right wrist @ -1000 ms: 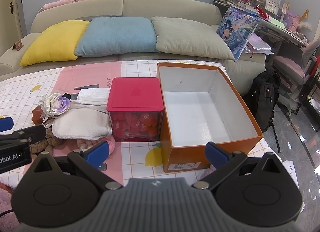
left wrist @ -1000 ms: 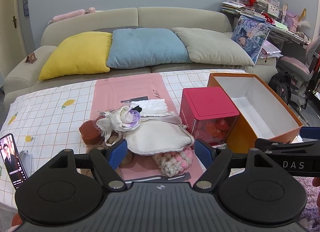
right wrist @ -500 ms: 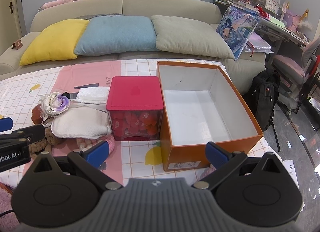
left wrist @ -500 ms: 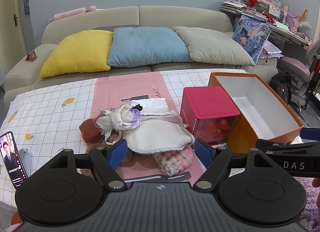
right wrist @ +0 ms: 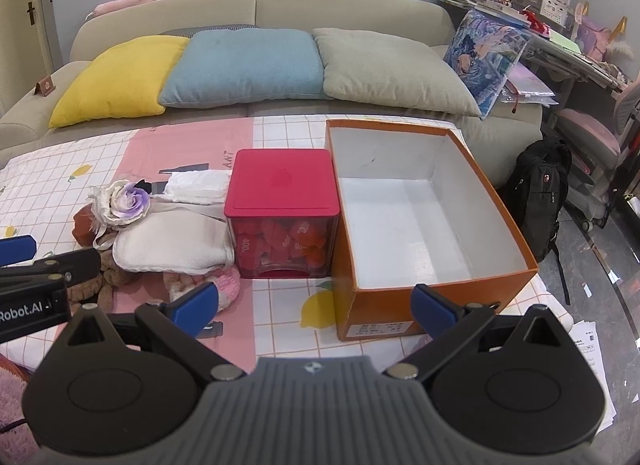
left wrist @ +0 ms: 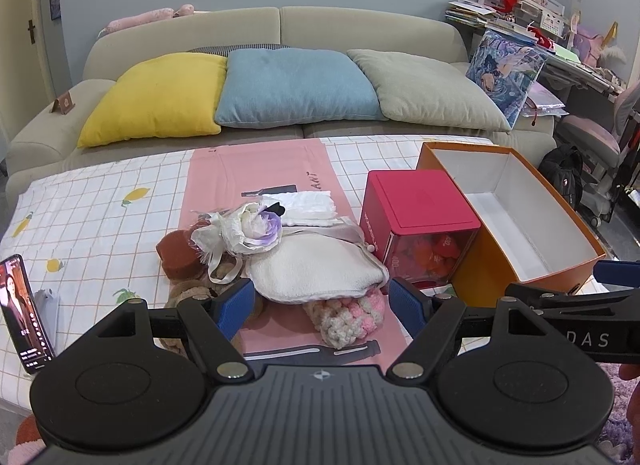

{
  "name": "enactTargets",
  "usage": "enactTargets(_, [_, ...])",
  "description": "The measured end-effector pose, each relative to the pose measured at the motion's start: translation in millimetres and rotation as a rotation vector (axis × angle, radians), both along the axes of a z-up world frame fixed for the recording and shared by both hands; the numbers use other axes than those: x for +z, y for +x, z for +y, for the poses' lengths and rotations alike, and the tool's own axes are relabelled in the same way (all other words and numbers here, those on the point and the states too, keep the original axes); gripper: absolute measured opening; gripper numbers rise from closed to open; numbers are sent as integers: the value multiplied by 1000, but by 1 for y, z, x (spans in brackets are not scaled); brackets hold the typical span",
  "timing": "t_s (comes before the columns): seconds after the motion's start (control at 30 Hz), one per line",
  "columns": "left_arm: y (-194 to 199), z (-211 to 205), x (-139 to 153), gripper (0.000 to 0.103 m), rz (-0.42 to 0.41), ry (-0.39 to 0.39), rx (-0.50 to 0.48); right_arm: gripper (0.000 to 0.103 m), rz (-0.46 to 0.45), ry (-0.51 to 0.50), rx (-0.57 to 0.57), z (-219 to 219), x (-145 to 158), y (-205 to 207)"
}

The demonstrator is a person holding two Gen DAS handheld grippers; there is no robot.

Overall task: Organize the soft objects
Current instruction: 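Grasp the wrapped purple rose with the left tool while the right tool grasps the white pad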

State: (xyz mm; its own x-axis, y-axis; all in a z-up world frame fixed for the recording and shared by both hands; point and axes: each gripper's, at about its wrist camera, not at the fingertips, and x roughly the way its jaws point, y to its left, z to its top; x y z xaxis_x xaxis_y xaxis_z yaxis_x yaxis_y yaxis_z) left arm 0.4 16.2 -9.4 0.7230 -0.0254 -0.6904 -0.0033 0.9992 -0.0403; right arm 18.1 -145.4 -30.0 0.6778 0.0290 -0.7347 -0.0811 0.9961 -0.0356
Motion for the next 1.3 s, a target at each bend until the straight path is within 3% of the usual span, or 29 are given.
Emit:
enactTargets(0.23, [7,22,-4,85,23,-106,19,100,58,32,51,2,-8,12])
enactTargets(0.37, [12,35,-10,84,39,-127,19,99,66,47,125,11,-14,20])
enactTargets(0.53, [18,46,-21,82,59,-100,-28,89,40,48,223,29,-20,35])
enactTargets(0.87, [34,70,-47,81,67,6,-89,80,12,-3,441,80,-52,64])
enactTargets(1.03, [42,78,-62,80,85,70,-110,80,14,-30,512,100,-72,75])
enactTargets(1.3, [54,93,-70,80,118,90,-100,80,-47,-163,719,133,-95,83])
